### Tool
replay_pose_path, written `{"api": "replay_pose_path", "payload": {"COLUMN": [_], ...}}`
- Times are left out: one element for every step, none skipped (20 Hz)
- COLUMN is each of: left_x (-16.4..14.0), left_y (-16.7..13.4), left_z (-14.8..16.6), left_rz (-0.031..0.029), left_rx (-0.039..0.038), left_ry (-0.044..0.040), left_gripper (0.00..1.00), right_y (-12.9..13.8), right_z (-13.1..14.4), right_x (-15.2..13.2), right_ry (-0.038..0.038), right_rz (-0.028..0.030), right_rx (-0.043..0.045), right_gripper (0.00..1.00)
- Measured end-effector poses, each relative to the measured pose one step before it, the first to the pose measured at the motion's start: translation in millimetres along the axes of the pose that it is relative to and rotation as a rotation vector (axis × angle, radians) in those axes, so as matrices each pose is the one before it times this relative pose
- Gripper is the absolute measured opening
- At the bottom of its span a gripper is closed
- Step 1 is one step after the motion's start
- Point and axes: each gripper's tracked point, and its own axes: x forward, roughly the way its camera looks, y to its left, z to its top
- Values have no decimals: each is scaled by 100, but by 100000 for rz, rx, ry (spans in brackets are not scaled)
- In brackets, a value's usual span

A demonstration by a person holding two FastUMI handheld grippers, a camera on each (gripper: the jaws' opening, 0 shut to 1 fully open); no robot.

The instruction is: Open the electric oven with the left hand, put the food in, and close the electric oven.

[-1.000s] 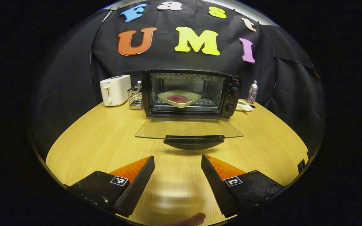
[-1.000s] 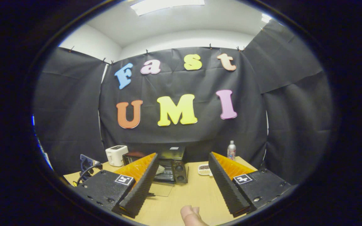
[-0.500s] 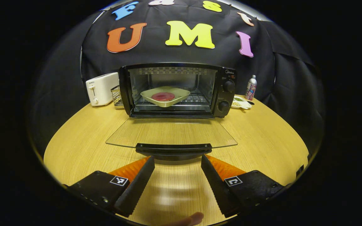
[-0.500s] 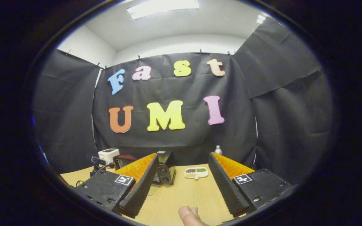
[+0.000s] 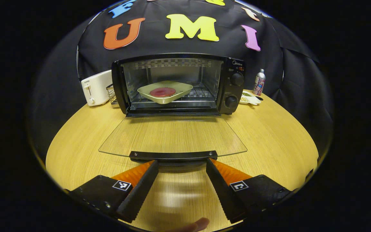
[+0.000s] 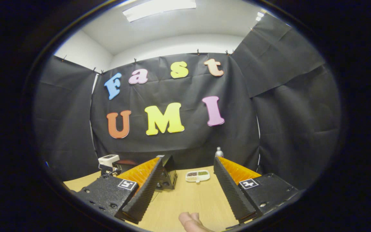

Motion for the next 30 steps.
{"api": "replay_pose_path", "payload": {"left_x": [-29,5,23,5,-71,-49,-58,-49,-18,-70,-46,-74,-83,-115,-116,-104,-7,-101,0,-76,-135,-191,-110,-83,42,112,12,-33,-99,41], "left_y": [49,6,-29,27,-23,4,-14,2,13,-35,-4,-15,-22,6,-37,34,74,85,107,-66,70,2,45,179,107,82,135,35,72,53], "left_z": [-91,16,77,-73,-10,137,44,68,52,116,107,111,159,242,216,236,283,343,378,328,315,574,704,756,927,732,223,228,467,606], "left_rz": [-125,-16,-30,-58,37,87,15,-49,63,44,107,180,209,191,106,-24,58,294,325,543,622,691,1060,1337,627,128,79,93,240,440], "left_rx": [28,156,264,78,150,293,285,-193,60,104,71,23,233,290,-121,-425,-604,-294,-109,-54,280,339,304,858,1211,765,429,-298,-56,599], "left_ry": [10,-66,-277,150,168,-196,-43,137,-74,-49,-58,-192,-276,-538,-442,-478,-419,-589,-901,-602,-757,-1510,-2275,-2520,-3147,-2068,-301,861,-550,-1260], "left_gripper": [96,96,95,95,96,95,95,95,95,96,96,96,96,96,96,96,96,96,95,95,94,95,94,95,87,96,96,97,97,97], "right_y": [-196,-83,-34,-8,-106,-71,80,-97,-28,-61,34,136,351,286,88,-4,-75,-5,111,74,133,170,159,207,322,22,-159,-201,-239,-57], "right_z": [55,141,29,77,-36,80,0,-12,-97,-6,22,-31,-10,-13,-7,36,36,144,103,100,-11,133,199,196,2,-33,-25,109,162,150], "right_x": [-60,-70,-154,-11,-34,-186,0,24,105,-47,-57,-31,-27,-113,-84,-20,3,-37,-153,-76,-48,8,-46,18,-127,-32,60,54,-49,52], "right_ry": [-432,-110,43,157,99,49,86,296,247,277,158,224,190,232,151,168,-16,-224,-194,8,136,-124,-184,-370,-16,217,159,-89,-511,-373], "right_rz": [-410,-247,-40,-27,-260,-410,-163,-344,-353,-436,-309,184,815,756,318,-111,-308,-196,-88,-91,52,132,116,489,610,116,-240,-844,-822,-516], "right_rx": [770,615,435,55,-158,149,358,220,14,-49,9,-209,-113,0,67,-235,-285,-221,-64,-192,-715,-752,-335,157,6,-247,-430,-469,-445,-144], "right_gripper": [96,96,100,100,96,100,96,100,96,100,100,96,96,96,96,96,96,96,96,96,100,95,96,96,96,96,100,96,96,96]}}
